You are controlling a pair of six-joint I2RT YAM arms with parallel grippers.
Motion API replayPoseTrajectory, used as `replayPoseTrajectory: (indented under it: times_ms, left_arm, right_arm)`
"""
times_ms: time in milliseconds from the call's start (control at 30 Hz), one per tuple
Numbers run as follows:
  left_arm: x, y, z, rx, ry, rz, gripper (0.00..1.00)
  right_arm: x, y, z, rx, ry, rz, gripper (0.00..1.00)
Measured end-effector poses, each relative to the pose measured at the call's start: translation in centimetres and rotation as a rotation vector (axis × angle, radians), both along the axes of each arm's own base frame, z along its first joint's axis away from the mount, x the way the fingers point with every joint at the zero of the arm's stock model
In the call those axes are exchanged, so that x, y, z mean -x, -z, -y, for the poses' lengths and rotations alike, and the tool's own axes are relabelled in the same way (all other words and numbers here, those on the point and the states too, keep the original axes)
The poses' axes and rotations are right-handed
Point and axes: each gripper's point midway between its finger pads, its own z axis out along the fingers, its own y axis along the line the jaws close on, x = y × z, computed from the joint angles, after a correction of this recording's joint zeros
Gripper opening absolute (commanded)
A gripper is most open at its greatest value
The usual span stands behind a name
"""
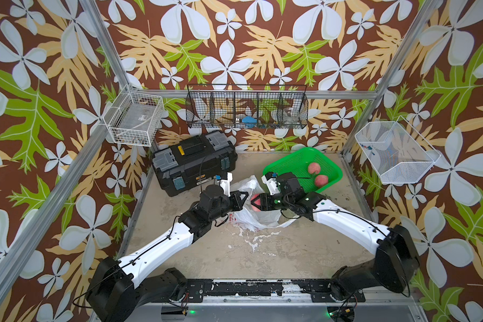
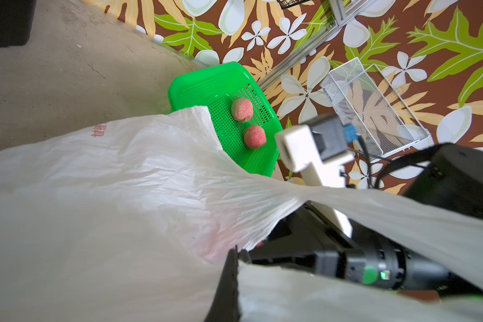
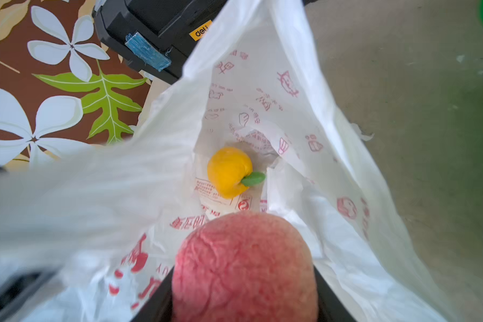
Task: Place the peach into a plastic bag & tie a knot
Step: Place the peach in the plastic bag, then pick up the peach from the basket.
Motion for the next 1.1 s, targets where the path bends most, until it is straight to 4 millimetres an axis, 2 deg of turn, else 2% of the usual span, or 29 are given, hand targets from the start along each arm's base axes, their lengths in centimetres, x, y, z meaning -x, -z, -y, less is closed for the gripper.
replayPoseTrajectory:
  times_ms: [100, 300, 433, 533, 600, 667, 700, 767, 833, 933, 1033, 1100]
  left_arm:
    - [-0.1, 0.4, 0.0, -0.009, -0.001, -0.005, 0.00]
    - [-0.6, 0.6, -0.5, -0.012, -0.031, 0.009, 0.00]
    - [-0.7, 0.5, -0.6, -0.013, -0.036, 0.013, 0.00]
    - [-1.0, 0.6, -1.1, -0.015, -0.048, 0.010, 0.00]
    - [-1.2, 0.8, -1.4, -0.022, -0.059, 0.004, 0.00]
    - [-1.3, 0.8, -1.7, -0.030, -0.066, 0.002, 0.00]
    - [-1.3, 0.8, -1.7, -0.032, -0.064, 0.003, 0.00]
    - [-1.2, 0.9, -1.6, -0.030, -0.057, 0.001, 0.00]
    - [-1.0, 1.1, -1.5, -0.025, -0.043, -0.003, 0.00]
    - [-0.8, 2.0, -1.3, -0.022, -0.032, -0.030, 0.00]
    - [-0.6, 2.1, -1.0, -0.016, -0.016, -0.039, 0.00]
    - [-0.5, 2.0, -0.9, -0.013, -0.009, -0.040, 0.00]
  right_arm:
    - [-0.2, 1.0, -1.8, 0.002, -0.030, -0.018, 0.67]
    - [-1.9, 1.1, -1.5, 0.055, 0.014, -0.002, 0.90]
    - [-2.1, 0.0, -0.6, 0.102, 0.023, 0.027, 0.91]
    - [-2.5, -3.2, 0.8, 0.087, 0.022, 0.090, 0.89]
    - [-4.0, -5.6, 3.3, 0.087, 0.080, 0.151, 0.88]
    - [-6.9, -7.1, 7.7, 0.121, 0.199, 0.208, 0.87]
    - [-8.1, -7.2, 9.6, 0.146, 0.254, 0.221, 0.87]
    - [-11.3, -6.2, 14.4, 0.230, 0.394, 0.226, 0.88]
    - [-13.7, -4.4, 18.2, 0.316, 0.508, 0.205, 0.90]
    - [-17.2, -2.3, 22.6, 0.419, 0.643, 0.182, 0.92]
    - [-21.1, -1.2, 26.9, 0.505, 0.769, 0.179, 0.92]
    - [-23.0, -0.1, 30.0, 0.554, 0.842, 0.165, 0.92]
